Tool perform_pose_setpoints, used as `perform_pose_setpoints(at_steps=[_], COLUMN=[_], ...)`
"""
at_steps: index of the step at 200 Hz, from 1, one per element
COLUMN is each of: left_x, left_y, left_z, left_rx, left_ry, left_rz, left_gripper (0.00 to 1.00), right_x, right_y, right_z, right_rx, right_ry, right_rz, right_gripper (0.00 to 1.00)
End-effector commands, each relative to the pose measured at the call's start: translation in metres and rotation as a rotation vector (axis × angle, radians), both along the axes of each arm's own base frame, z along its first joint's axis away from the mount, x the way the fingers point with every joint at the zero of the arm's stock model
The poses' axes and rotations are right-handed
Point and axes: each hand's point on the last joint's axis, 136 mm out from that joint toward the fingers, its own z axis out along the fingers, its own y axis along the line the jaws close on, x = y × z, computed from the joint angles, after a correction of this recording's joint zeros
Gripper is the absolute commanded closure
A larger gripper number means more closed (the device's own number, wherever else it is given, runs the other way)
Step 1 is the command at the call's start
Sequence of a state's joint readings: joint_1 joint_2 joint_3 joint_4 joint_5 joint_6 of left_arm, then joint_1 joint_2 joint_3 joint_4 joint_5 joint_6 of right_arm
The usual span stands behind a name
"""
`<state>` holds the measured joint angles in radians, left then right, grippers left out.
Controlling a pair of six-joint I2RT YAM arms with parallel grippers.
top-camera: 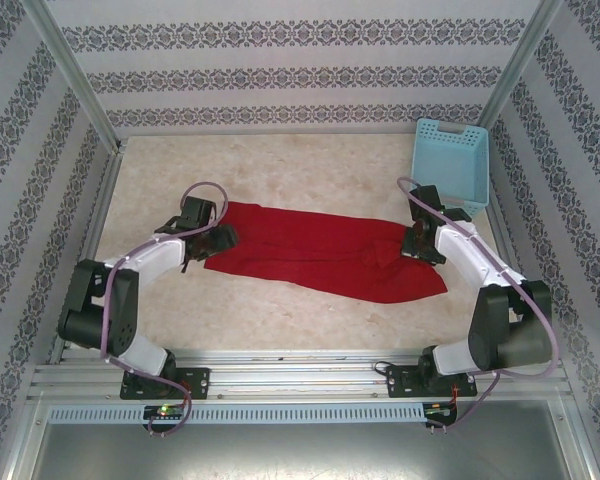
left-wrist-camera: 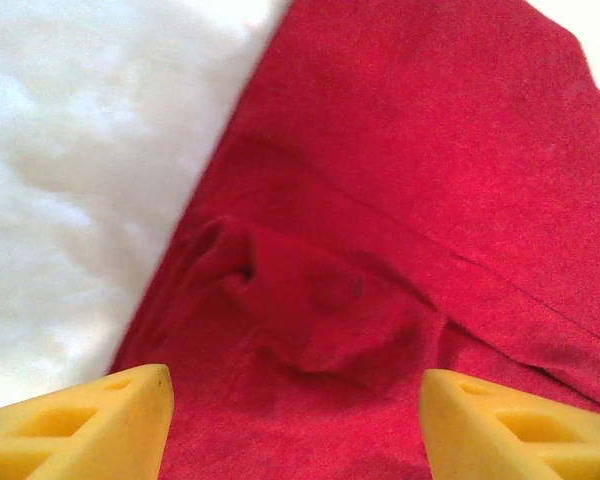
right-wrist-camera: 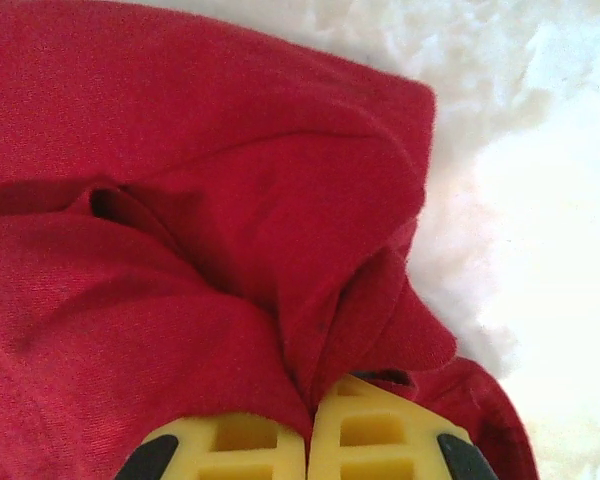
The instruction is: Fold the inside-out t-shirt
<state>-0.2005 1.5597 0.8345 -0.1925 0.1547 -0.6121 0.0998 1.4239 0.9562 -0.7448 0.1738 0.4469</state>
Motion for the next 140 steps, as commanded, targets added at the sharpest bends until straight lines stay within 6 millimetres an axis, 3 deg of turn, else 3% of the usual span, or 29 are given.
perform_pose_setpoints(at_steps=[1, 44, 66, 105, 140], left_x=[0.012, 0.018, 0.023, 0.031, 0.014], left_y=[-0.019, -0.043, -0.041, -0.009, 0.048], left_z=[-0.002, 0.016, 0.007, -0.037, -0.067], left_rx=[-0.035, -0.017, 0.009, 0.083, 0.067], left_ry=[-0.022, -0.083, -0.061, 0.054, 0.169], left_rz=[-0.064, -0.105, -0.083, 0.024, 0.203], left_gripper=[0.36, 0.36, 0.36, 0.35, 0.38], right_x=[0.01, 0.008, 0.005, 0.002, -0.001], right_y=[0.011, -0.001, -0.005, -0.008, -0.008], right_z=[-0.007, -0.003, -0.004, -0.013, -0.018], right_rx=[0.068, 0.002, -0.016, -0.028, -0.029], right_ry=[-0.033, -0.043, -0.044, -0.025, -0.013], right_rz=[-0.005, -0.025, -0.042, -0.06, -0.057], right_gripper=[0.98, 0.96, 0.94, 0.83, 0.71])
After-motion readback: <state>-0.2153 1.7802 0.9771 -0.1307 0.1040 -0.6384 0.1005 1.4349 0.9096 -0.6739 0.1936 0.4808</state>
